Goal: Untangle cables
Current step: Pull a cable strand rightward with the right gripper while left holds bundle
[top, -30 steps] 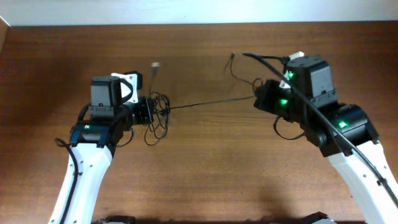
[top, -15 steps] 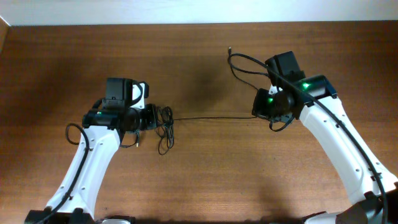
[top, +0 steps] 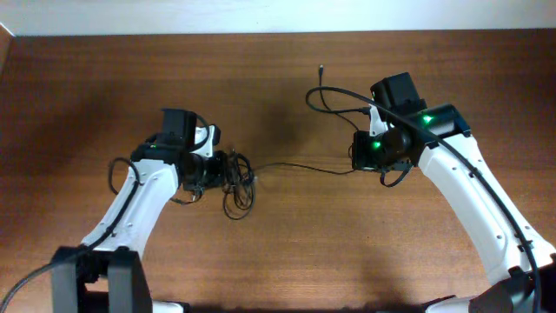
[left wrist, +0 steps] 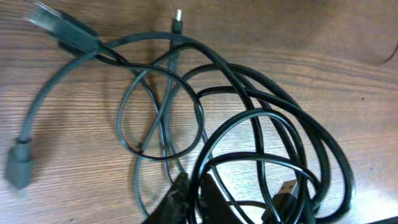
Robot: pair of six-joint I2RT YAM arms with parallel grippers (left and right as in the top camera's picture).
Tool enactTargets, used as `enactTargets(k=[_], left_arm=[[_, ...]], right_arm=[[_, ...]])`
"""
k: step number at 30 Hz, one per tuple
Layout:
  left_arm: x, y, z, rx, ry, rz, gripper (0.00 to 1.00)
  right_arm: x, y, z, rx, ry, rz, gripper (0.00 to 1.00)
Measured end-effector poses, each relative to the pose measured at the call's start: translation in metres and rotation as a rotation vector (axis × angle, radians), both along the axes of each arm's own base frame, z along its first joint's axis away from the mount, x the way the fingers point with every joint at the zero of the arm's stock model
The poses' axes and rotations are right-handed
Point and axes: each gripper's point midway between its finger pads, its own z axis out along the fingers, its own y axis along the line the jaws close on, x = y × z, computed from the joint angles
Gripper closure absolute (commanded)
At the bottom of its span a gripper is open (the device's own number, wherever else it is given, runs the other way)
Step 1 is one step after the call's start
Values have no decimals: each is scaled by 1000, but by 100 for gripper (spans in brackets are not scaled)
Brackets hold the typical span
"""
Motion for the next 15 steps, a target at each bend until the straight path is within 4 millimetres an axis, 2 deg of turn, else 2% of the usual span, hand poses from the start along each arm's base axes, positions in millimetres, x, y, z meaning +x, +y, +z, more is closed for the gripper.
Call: enactTargets(k=[1,3,4,5,7,8,10,15], left_arm=[[-1,-7,-3,0,5,-19,75],[-4,-26,-7,-4,8,-76,47],[-5,-35,-7,-5,-5,-107,45],[-4,-41,-6,-7,-19,-123,44],[-3,-55,-4,-13,-47,-163,50],[-2,-58,-3,-16,-57,-170,56],[-1,-58,-3,-16,-59,-172,60],[-1,-58,-3,-19,-52,-157,62]], right_arm=[[0,0,0,2,1,0,96],[-1,2,0,14,7,6,96],[-2,3,1,21,8,9,96],[-2,4,1,26,10,9,96],[-2,5,1,33,12,12,96],[-3,6,1,36,13,12,96],[-2,6,2,40,10,13,96],[26,22,15,128,-102,1,96]])
